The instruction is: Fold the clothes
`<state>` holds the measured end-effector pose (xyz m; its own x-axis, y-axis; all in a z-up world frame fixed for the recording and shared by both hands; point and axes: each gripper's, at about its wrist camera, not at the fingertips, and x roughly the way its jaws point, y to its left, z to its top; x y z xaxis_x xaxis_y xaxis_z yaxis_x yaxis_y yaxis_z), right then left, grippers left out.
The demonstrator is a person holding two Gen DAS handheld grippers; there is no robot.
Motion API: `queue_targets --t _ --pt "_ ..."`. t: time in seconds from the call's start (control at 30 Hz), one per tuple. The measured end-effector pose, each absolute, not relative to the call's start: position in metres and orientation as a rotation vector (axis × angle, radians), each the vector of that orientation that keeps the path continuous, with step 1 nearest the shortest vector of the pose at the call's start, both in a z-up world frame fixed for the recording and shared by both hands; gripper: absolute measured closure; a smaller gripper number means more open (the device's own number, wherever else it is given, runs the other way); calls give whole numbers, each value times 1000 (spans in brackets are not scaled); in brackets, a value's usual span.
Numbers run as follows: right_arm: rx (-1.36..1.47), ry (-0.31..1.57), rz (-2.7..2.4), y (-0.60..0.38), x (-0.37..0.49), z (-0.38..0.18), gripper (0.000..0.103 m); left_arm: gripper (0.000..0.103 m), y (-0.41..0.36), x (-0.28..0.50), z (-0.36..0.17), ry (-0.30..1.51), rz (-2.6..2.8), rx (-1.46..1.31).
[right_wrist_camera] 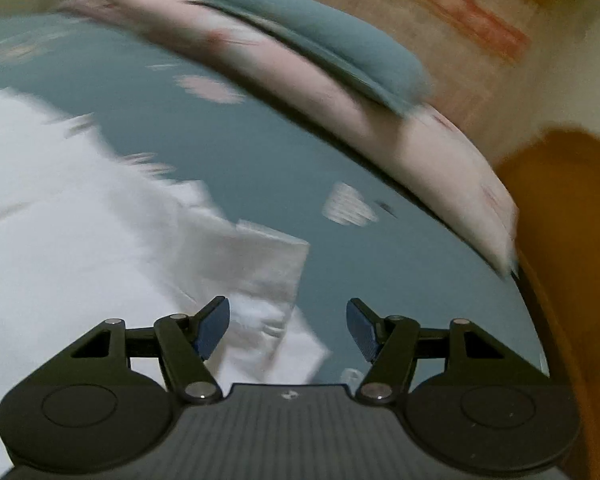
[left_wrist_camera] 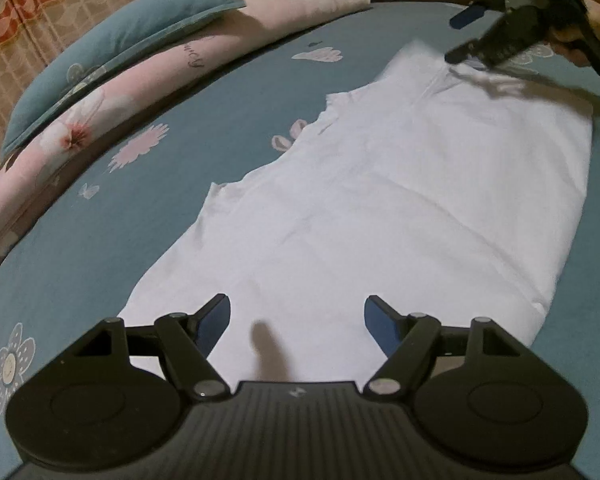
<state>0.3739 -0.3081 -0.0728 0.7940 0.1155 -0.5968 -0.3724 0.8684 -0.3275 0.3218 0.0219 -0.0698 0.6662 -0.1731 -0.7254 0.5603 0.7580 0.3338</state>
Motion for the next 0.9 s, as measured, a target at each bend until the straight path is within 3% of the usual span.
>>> queue_targets --t 0.13,0.17,0.2,0.27,0.67,0.9 --pt "-297 634 191 -331 390 -68 37 28 28 317 -69 736 -438 571" --pt "-258 641 170 -336 393 -66 46 28 30 316 -68 735 -435 567" --pt "-218 659 175 -342 391 -66 62 28 32 315 -68 738 -431 561" --pt "-114 710 230 -357 378 -65 76 28 35 313 -66 747 -426 545" --pt "306 851 410 -412 283 -92 77 26 43 293 -67 827 -436 438" --pt "370 793 468 -416 284 -98 77 25 36 289 -72 862 -427 451"
